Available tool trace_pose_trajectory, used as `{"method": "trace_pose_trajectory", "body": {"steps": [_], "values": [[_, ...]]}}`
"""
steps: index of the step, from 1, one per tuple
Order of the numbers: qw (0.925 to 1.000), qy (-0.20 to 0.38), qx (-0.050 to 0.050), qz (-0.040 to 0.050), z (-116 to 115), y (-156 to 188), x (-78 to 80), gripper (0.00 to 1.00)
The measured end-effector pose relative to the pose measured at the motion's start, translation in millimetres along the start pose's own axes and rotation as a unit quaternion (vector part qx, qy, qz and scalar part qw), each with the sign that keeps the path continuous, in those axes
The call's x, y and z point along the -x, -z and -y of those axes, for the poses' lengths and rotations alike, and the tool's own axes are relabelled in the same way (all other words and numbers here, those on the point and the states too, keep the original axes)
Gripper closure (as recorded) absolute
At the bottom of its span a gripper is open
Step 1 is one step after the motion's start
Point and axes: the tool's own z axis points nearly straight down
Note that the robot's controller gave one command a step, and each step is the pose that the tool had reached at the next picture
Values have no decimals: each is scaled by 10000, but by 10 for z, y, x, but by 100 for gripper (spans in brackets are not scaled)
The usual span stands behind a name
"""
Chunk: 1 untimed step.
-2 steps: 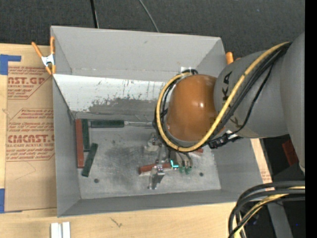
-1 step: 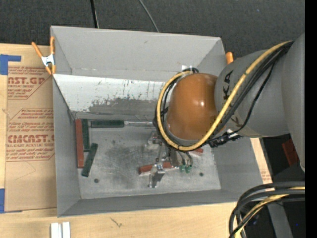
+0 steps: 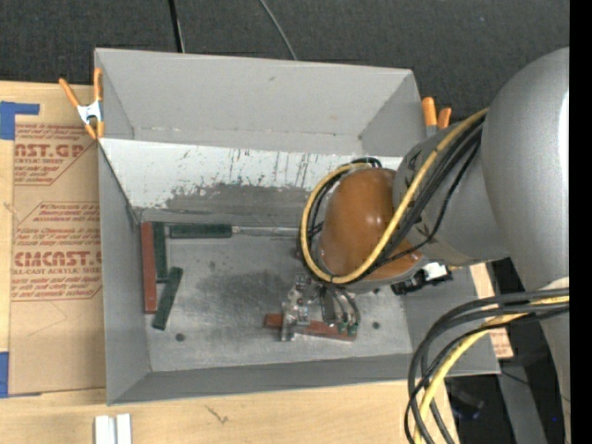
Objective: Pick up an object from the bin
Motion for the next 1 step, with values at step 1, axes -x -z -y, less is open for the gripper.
{"method": "trace_pose_trajectory", "body": {"steps": [1], "values": [[10000, -1, 1, 0, 0, 0, 0, 100]]}}
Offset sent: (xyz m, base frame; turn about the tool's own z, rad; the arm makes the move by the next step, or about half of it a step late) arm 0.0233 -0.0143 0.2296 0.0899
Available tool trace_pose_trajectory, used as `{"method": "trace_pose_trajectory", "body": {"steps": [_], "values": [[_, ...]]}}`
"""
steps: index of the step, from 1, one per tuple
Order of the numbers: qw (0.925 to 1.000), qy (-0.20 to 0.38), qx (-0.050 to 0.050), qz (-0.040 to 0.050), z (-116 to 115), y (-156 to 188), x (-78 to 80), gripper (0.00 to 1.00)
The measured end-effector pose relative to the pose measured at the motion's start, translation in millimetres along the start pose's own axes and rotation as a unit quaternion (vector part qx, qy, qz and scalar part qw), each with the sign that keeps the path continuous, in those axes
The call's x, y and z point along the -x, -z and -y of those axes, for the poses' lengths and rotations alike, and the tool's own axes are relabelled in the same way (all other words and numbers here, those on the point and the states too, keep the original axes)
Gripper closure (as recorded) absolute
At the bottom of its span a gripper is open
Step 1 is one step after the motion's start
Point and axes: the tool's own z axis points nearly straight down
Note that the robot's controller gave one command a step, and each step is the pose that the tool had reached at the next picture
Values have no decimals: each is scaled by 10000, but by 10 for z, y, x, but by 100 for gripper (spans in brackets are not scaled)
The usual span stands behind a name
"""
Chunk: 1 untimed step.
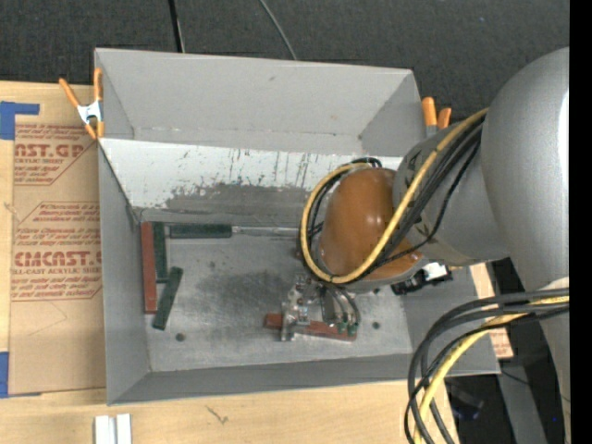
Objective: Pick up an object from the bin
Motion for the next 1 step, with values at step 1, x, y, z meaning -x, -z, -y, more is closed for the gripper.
{"method": "trace_pose_trajectory", "body": {"steps": [1], "values": [[9991, -425, -15, -24, 106, 2228, 243, 100]]}}
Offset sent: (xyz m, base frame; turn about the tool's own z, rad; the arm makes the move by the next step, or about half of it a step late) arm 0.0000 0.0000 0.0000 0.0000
